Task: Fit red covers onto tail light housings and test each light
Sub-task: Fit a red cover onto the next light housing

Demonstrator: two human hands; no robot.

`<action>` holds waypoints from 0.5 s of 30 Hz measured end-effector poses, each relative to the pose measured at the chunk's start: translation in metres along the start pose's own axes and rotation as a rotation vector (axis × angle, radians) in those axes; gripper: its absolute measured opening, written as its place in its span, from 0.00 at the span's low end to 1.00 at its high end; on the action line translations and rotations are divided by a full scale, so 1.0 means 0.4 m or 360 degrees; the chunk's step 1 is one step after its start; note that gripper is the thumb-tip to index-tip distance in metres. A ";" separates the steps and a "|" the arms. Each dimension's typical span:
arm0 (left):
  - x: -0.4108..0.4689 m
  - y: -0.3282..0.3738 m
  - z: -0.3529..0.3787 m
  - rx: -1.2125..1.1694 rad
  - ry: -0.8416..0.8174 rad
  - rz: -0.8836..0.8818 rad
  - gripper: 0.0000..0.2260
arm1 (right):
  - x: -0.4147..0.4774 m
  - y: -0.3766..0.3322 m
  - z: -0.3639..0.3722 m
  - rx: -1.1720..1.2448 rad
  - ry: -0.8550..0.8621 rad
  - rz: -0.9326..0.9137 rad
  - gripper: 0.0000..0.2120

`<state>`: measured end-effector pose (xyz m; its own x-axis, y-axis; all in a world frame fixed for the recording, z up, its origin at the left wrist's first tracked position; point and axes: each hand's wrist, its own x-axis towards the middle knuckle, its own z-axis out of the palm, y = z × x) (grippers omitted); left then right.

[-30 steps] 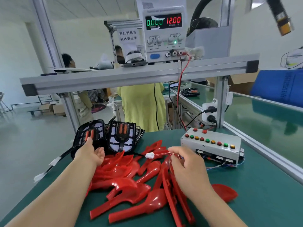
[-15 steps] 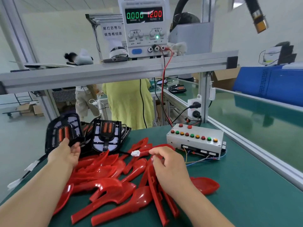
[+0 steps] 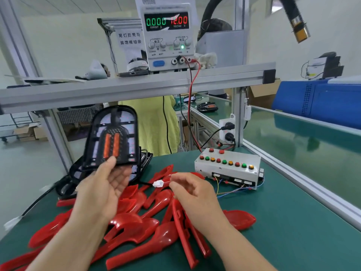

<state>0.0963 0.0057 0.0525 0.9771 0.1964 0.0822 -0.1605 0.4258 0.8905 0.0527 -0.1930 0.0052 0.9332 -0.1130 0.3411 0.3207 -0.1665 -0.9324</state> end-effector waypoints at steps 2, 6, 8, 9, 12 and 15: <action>-0.051 -0.025 0.030 0.0068 -0.0067 -0.0027 0.09 | 0.002 -0.006 0.000 0.0326 -0.0067 0.0116 0.08; -0.131 -0.074 0.075 0.0225 -0.0191 -0.0078 0.09 | 0.009 -0.015 -0.003 0.0793 -0.0271 0.0320 0.25; -0.164 -0.095 0.090 0.0290 -0.0278 -0.0116 0.08 | 0.010 -0.019 -0.007 0.0926 -0.0420 0.0326 0.29; -0.175 -0.102 0.094 0.0312 -0.0316 -0.0133 0.09 | 0.011 -0.020 -0.011 0.0984 -0.0465 0.0348 0.30; -0.196 -0.115 0.105 0.0319 -0.0399 -0.0173 0.14 | 0.014 -0.024 -0.023 0.1096 -0.0549 0.0406 0.32; -0.203 -0.129 0.106 0.0365 -0.0409 -0.0198 0.22 | 0.016 -0.016 -0.036 0.1274 -0.0506 0.0420 0.26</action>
<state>0.0312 -0.0696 0.0187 0.9951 -0.0850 0.0510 -0.0314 0.2175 0.9755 0.0543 -0.2069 0.0152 0.9552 0.2450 0.1659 -0.0044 0.5723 -0.8201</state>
